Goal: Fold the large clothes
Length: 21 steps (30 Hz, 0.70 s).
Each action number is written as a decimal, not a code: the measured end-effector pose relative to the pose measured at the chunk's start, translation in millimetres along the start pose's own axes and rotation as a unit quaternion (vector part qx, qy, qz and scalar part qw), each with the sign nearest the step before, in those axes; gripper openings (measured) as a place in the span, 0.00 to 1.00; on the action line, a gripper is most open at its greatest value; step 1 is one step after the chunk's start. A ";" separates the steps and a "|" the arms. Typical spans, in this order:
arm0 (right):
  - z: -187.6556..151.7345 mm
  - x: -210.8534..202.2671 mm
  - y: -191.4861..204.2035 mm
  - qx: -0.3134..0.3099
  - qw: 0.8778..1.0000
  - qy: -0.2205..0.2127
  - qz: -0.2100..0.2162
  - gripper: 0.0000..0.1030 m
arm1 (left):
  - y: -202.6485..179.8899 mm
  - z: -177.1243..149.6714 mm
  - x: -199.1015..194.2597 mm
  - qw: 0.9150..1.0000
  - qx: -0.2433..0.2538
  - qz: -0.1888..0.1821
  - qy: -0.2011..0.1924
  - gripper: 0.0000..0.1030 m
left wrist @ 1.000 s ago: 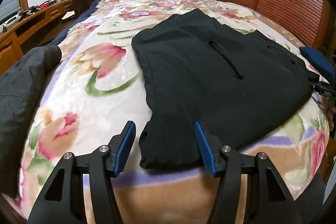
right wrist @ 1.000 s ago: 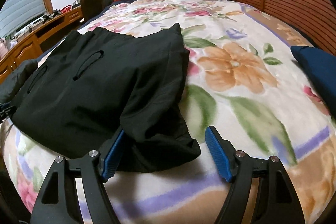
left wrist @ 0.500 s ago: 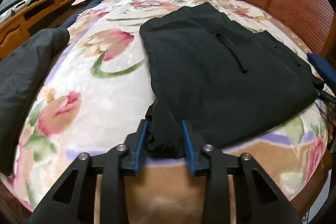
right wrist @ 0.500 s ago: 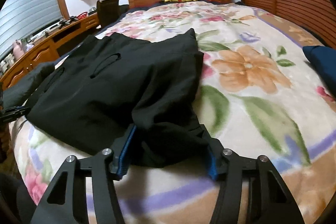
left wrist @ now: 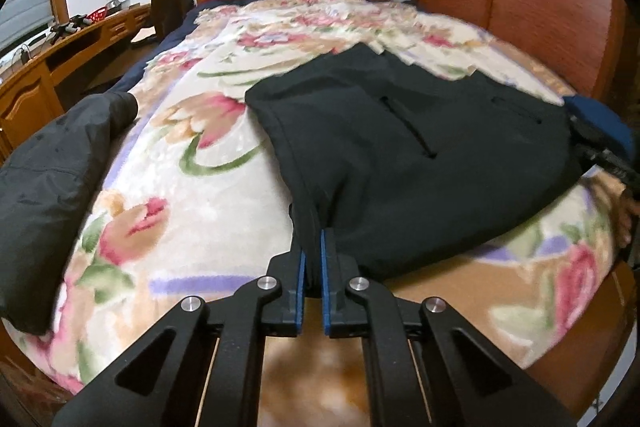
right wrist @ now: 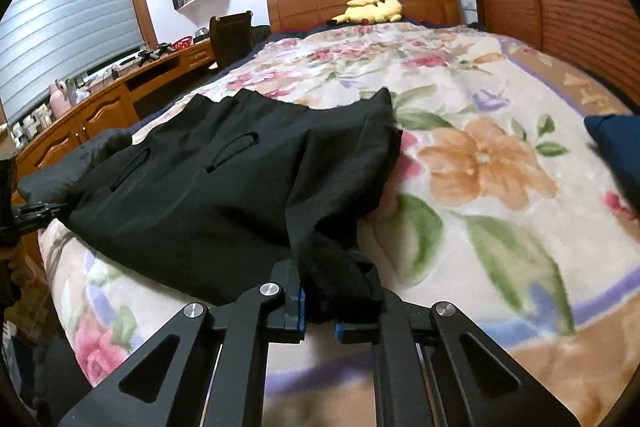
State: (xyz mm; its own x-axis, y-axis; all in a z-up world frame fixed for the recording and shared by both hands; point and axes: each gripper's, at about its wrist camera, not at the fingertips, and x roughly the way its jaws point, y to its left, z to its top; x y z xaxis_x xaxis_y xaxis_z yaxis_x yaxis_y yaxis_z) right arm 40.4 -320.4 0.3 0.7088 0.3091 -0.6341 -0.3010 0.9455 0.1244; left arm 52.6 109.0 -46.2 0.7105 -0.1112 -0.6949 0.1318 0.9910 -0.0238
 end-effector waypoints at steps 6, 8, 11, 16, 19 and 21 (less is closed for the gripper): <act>-2.7 -24.8 -1.9 -0.006 1.000 0.005 0.002 0.07 | -5.6 -16.2 -19.4 1.000 0.005 -0.021 -0.015 0.06; -3.7 -38.3 -0.4 -0.011 1.000 0.004 -0.001 0.06 | -7.1 -20.7 -23.9 0.999 0.005 -0.026 -0.020 0.06; -9.5 -62.8 2.8 -0.020 1.000 0.004 -0.004 0.06 | -8.9 -26.8 -30.2 0.999 0.006 -0.039 -0.027 0.06; -15.7 -77.8 8.1 -0.021 1.000 0.002 -0.019 0.06 | -15.4 -36.2 -38.8 0.998 0.014 -0.052 -0.032 0.06; -12.4 -72.6 9.9 -0.012 0.999 0.001 -0.030 0.06 | -16.2 -41.0 -42.1 0.998 0.016 -0.049 -0.032 0.08; -8.8 -68.1 12.6 -0.009 0.999 0.003 -0.036 0.06 | -17.6 -43.0 -44.8 0.999 0.019 -0.035 -0.033 0.08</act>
State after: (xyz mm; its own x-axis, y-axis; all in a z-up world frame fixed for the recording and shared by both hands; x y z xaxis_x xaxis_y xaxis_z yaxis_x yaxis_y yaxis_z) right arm -17.3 -330.4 38.4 0.7254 0.2390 -0.6455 -0.2602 0.9634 0.0644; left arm -11.4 99.8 -45.6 0.7429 -0.1859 -0.6431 0.2080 0.9772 -0.0422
